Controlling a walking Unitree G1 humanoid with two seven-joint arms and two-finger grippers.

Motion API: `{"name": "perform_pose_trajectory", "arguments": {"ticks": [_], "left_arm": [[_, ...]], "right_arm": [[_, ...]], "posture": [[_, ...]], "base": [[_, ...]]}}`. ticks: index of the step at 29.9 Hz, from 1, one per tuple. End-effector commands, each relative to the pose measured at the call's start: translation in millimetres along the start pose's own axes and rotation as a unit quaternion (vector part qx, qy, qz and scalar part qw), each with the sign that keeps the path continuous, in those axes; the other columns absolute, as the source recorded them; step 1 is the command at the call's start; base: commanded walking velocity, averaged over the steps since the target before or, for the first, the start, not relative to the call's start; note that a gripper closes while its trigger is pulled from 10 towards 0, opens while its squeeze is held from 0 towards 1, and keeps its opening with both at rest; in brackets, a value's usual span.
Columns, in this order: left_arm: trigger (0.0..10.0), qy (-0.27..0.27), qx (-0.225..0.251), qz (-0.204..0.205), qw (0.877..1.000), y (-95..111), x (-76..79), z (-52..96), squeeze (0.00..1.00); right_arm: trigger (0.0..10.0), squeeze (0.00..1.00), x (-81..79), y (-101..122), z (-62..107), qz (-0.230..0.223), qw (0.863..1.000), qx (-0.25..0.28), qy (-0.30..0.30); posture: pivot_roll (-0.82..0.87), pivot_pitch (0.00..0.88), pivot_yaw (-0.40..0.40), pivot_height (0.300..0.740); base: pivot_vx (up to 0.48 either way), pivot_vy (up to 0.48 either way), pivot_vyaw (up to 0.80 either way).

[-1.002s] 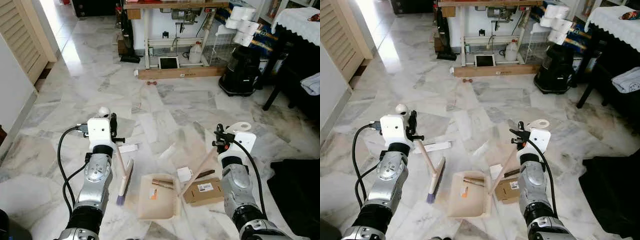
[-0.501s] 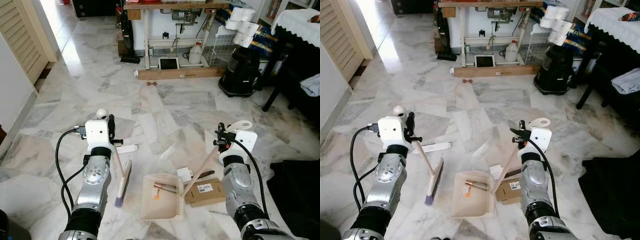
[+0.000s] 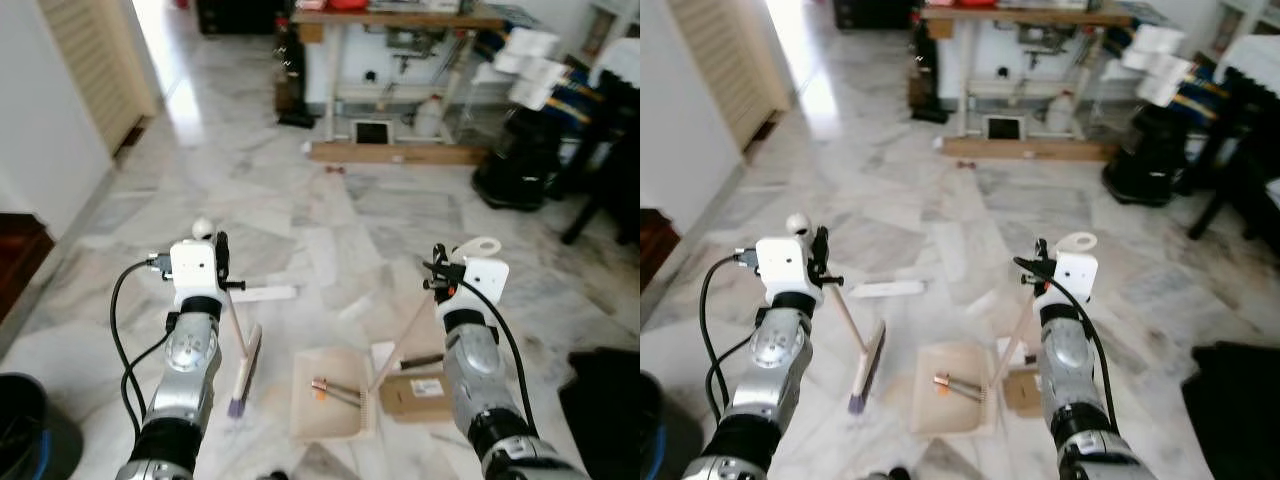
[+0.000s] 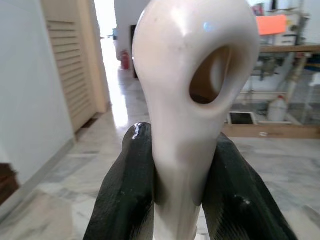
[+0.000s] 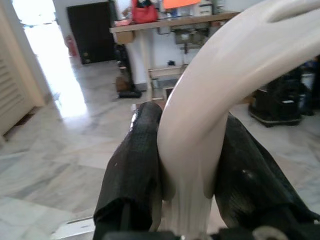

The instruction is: Sweep floor

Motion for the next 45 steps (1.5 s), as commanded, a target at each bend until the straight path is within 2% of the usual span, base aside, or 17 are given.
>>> {"name": "perform_pose_trajectory", "arguments": {"ticks": [1,26,45], "left_arm": [[10.0,-0.005,0.040,-0.009,0.999,16.0,0.3,-7.2,0.00],[10.0,-0.001,0.036,-0.014,0.999,15.2,-2.2,-7.8,0.00],[10.0,-0.006,0.030,-0.013,0.999,11.4,1.6,-1.1,0.00]], "right_arm": [[10.0,0.00,-5.1,18.4,-7.7,-0.001,0.999,0.041,0.004],[10.0,0.00,-8.8,17.9,-9.3,-0.009,0.999,0.034,0.005],[10.0,0.00,-9.6,15.1,-9.8,-0.030,0.999,0.022,0.009]], "posture": [[0.06,0.000,0.006,0.740],[0.07,0.000,0.003,0.740],[0.08,0.000,0.003,0.740]], "base": [[0.000,0.000,0.80],[0.000,0.000,0.79],[0.000,0.000,0.00]]}}
Point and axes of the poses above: a point about 5 cm out from each wrist's last joint towards the gripper, its own z axis pointing back from the gripper into the wrist, its own y axis along the axis of the wrist's last joint, x = y × z, the point moved 2 cm from there along -z, pointing out of the wrist towards the gripper, and after that the axes turned 1 degree about z, right-handed, at the moved point
